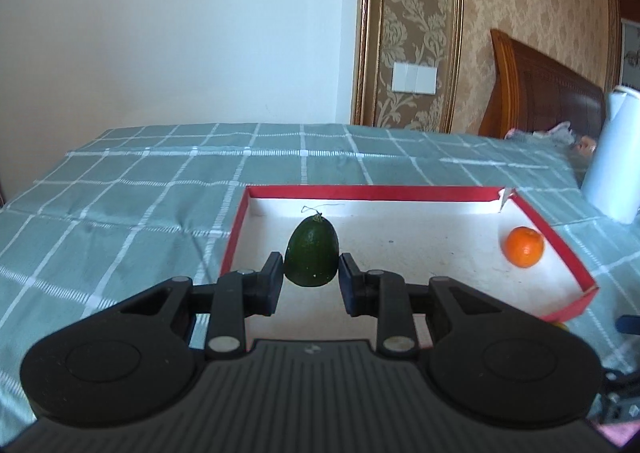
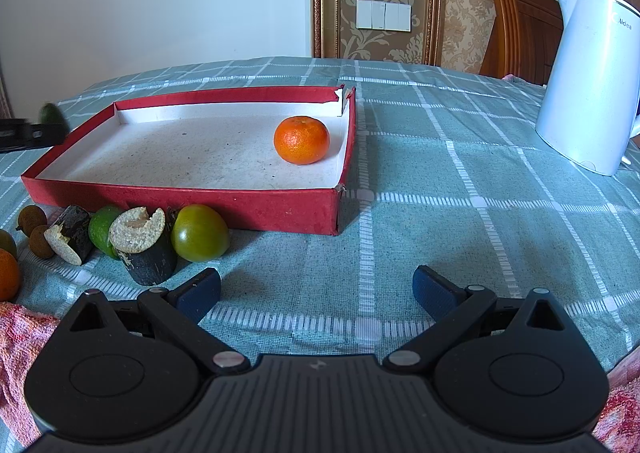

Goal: Organize fruits
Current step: 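Carry the green lime over the red tray and release it with the left gripper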

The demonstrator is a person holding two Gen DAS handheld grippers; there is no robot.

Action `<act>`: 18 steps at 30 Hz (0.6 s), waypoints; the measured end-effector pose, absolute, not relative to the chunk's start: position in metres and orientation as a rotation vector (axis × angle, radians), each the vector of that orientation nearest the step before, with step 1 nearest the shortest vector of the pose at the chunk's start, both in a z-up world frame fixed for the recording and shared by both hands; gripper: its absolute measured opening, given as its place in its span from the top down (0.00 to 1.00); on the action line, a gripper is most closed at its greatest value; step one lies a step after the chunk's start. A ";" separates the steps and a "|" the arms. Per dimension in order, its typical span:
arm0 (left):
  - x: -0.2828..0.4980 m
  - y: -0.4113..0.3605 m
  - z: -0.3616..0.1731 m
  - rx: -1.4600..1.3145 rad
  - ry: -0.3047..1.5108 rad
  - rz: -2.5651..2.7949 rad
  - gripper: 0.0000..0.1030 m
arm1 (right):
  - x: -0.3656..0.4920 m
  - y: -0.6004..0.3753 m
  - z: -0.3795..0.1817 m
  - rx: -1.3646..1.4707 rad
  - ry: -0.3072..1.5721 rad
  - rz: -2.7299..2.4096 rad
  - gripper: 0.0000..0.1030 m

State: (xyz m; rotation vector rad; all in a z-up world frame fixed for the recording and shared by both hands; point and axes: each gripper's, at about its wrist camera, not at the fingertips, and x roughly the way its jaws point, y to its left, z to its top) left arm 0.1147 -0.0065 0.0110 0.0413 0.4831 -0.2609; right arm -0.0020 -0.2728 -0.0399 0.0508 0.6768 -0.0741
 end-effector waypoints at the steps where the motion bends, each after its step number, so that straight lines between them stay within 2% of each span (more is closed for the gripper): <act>1: 0.120 -0.010 0.011 0.048 0.489 -0.263 0.74 | -0.002 -0.273 -0.040 0.051 0.677 -0.074 0.00; 18: 0.183 -0.036 0.007 0.128 0.663 -0.231 0.73 | -0.002 -0.273 -0.040 0.050 0.676 -0.074 0.00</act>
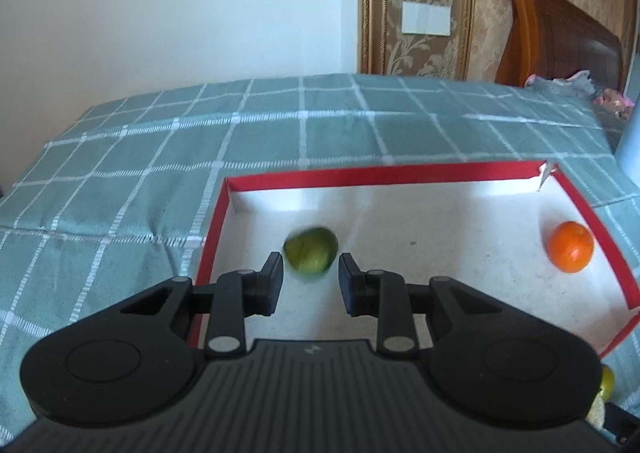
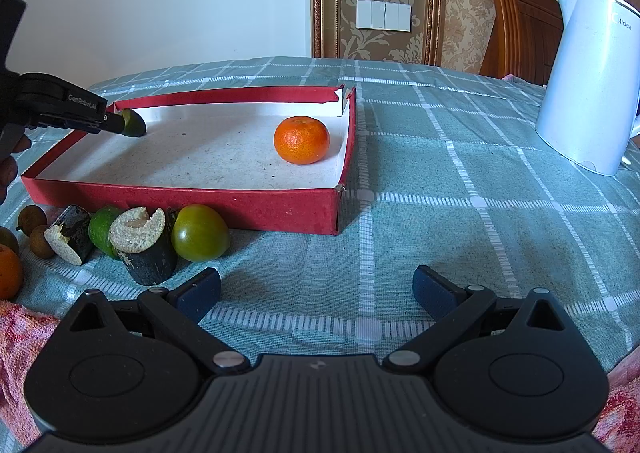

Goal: Organize fruits
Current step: 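Carry the green lime over the red tray and release it with the left gripper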

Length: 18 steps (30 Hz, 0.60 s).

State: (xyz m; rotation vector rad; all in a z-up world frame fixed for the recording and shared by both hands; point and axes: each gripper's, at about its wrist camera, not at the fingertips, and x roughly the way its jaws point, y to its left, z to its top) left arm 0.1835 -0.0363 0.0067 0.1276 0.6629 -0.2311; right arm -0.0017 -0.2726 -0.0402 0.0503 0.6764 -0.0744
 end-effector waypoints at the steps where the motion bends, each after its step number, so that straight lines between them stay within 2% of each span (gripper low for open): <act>1: 0.183 -0.035 0.006 0.129 0.664 -0.228 0.73 | -0.002 -0.273 -0.040 0.050 0.676 -0.074 0.00; 4: 0.176 -0.029 0.011 0.123 0.636 -0.219 0.73 | -0.002 -0.273 -0.040 0.050 0.676 -0.074 0.00; 10: 0.137 0.000 0.032 0.040 0.537 -0.214 0.55 | -0.002 -0.272 -0.040 0.050 0.676 -0.074 0.00; 13: 0.108 0.012 0.038 0.046 0.493 -0.209 0.43 | -0.002 -0.272 -0.040 0.050 0.676 -0.074 0.00; 15: 0.084 0.020 0.039 0.051 0.460 -0.203 0.25 | -0.002 -0.272 -0.040 0.050 0.676 -0.074 0.00; 16: 0.072 0.024 0.039 0.050 0.449 -0.200 0.21 | -0.002 -0.272 -0.040 0.050 0.676 -0.074 0.00; 18: 0.046 0.031 0.036 0.049 0.424 -0.211 0.19 | -0.002 -0.272 -0.040 0.050 0.676 -0.075 0.00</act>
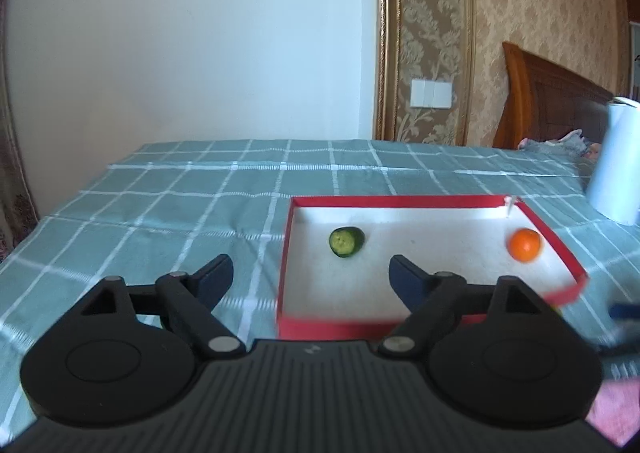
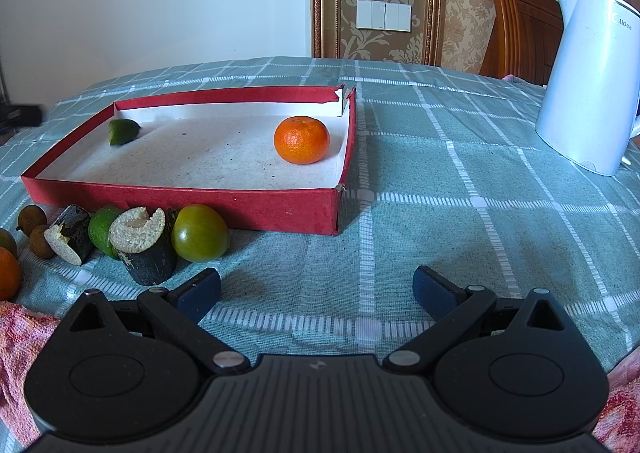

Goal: Organize fruits
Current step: 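Carry the green lime over the red tray and release it with the left gripper, then grasp the cut dark fruit piece with the right gripper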

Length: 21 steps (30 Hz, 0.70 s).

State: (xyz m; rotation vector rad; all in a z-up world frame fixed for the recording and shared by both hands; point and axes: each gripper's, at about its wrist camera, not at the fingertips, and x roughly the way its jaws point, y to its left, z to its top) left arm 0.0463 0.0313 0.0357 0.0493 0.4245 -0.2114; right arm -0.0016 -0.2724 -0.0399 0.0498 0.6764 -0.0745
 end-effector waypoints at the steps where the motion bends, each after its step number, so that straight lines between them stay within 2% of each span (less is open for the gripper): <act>1: 0.034 0.034 0.034 0.051 0.421 -0.223 0.19 | -0.002 -0.272 -0.040 0.050 0.676 -0.075 0.00; 7: -0.019 0.040 0.008 0.033 0.400 -0.217 0.12 | -0.002 -0.272 -0.040 0.050 0.676 -0.075 0.00; 10: -0.028 0.040 -0.007 0.054 0.447 -0.231 0.11 | -0.002 -0.272 -0.040 0.050 0.676 -0.075 0.00; 12: -0.030 0.042 -0.015 0.055 0.456 -0.235 0.05 | -0.002 -0.272 -0.040 0.050 0.676 -0.075 0.00; 21: -0.043 0.046 -0.022 0.066 0.446 -0.340 0.05 | -0.002 -0.272 -0.040 0.050 0.676 -0.074 0.00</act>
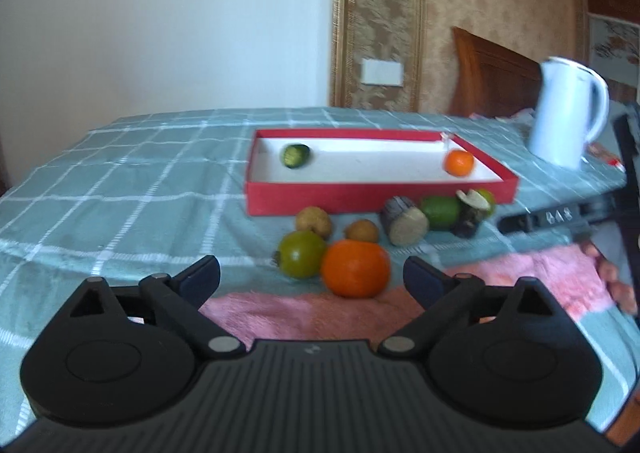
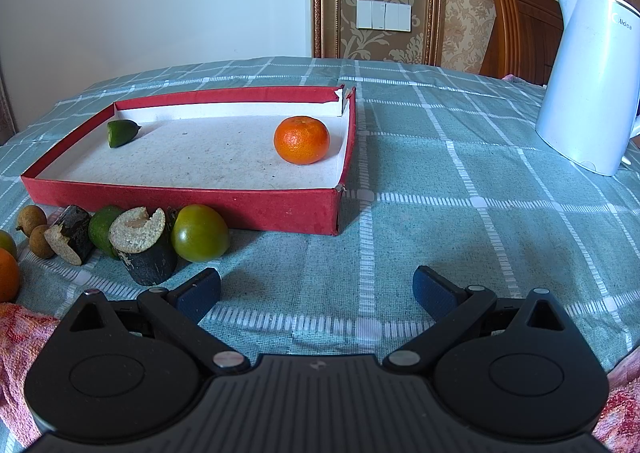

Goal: Organize fruits
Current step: 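Grasp the cut dark fruit piece with the right gripper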

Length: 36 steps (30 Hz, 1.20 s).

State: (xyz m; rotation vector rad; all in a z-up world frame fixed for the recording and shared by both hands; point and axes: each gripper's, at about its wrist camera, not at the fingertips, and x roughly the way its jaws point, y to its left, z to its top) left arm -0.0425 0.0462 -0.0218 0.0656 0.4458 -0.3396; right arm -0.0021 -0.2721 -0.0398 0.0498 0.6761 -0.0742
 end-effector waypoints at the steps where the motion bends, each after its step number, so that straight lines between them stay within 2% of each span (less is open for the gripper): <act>1: -0.041 0.045 -0.023 0.072 0.451 -0.329 0.05 | -0.002 -0.272 -0.040 0.050 0.676 -0.074 0.00; 8: -0.027 0.044 -0.032 0.041 0.514 -0.294 0.03 | -0.002 -0.272 -0.040 0.050 0.676 -0.074 0.00; 10: -0.026 0.046 -0.034 0.030 0.521 -0.284 0.00 | -0.002 -0.272 -0.040 0.050 0.676 -0.074 0.00; 28: -0.025 0.044 -0.040 0.034 0.524 -0.313 0.00 | -0.026 -0.266 -0.030 0.138 0.576 0.086 0.01; 31: -0.027 0.043 -0.041 0.042 0.519 -0.308 0.00 | -0.029 -0.252 -0.026 0.091 0.569 0.136 0.16; 33: -0.027 0.042 -0.041 0.045 0.520 -0.308 0.00 | -0.027 -0.243 -0.025 0.061 0.580 0.181 0.31; 36: -0.027 0.042 -0.042 0.048 0.519 -0.308 0.00 | -0.021 -0.232 -0.027 0.030 0.600 0.249 0.44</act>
